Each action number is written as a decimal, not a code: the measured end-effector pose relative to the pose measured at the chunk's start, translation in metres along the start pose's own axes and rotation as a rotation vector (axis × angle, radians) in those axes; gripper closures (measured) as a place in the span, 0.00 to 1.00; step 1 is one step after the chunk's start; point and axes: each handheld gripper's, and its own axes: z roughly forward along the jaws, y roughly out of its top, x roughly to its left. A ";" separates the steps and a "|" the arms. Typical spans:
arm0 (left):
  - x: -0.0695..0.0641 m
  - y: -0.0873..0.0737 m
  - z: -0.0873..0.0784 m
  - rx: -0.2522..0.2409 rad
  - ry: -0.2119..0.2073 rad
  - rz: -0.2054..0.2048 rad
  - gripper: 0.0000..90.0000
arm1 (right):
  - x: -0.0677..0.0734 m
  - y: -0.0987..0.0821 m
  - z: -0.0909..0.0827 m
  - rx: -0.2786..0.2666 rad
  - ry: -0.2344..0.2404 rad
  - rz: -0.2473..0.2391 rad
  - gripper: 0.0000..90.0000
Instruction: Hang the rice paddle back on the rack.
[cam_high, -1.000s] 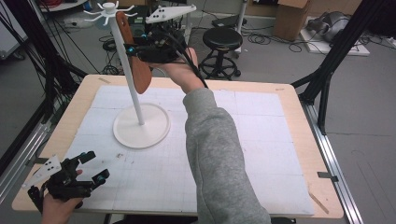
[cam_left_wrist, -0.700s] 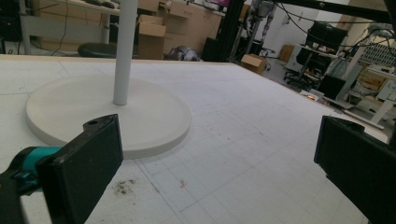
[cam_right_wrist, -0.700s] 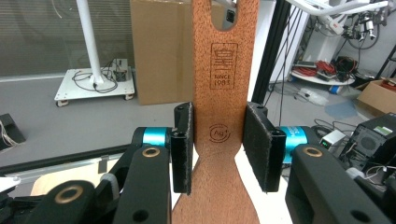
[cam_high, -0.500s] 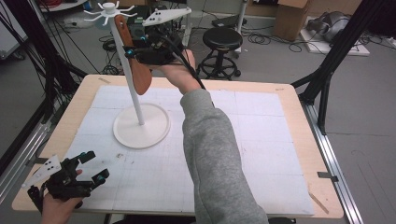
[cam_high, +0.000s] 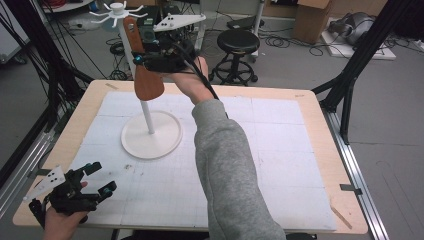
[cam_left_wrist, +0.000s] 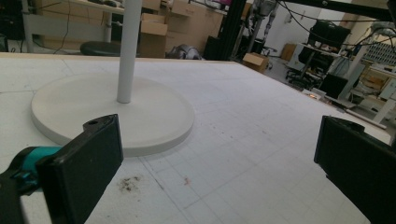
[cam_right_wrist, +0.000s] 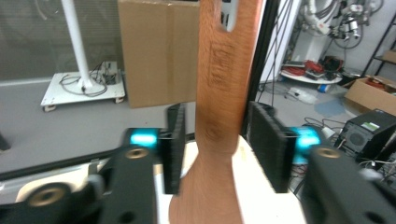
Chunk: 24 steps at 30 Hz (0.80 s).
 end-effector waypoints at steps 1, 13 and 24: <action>0.000 0.000 0.000 0.000 0.002 0.001 0.02 | 0.000 -0.001 -0.001 -0.004 -0.006 0.004 0.55; 0.001 0.002 0.005 0.002 -0.006 0.012 0.02 | 0.000 -0.029 -0.019 -0.004 0.046 0.020 0.19; 0.002 0.001 0.018 0.019 -0.028 0.012 0.02 | -0.006 -0.058 -0.050 -0.032 -0.012 0.048 0.00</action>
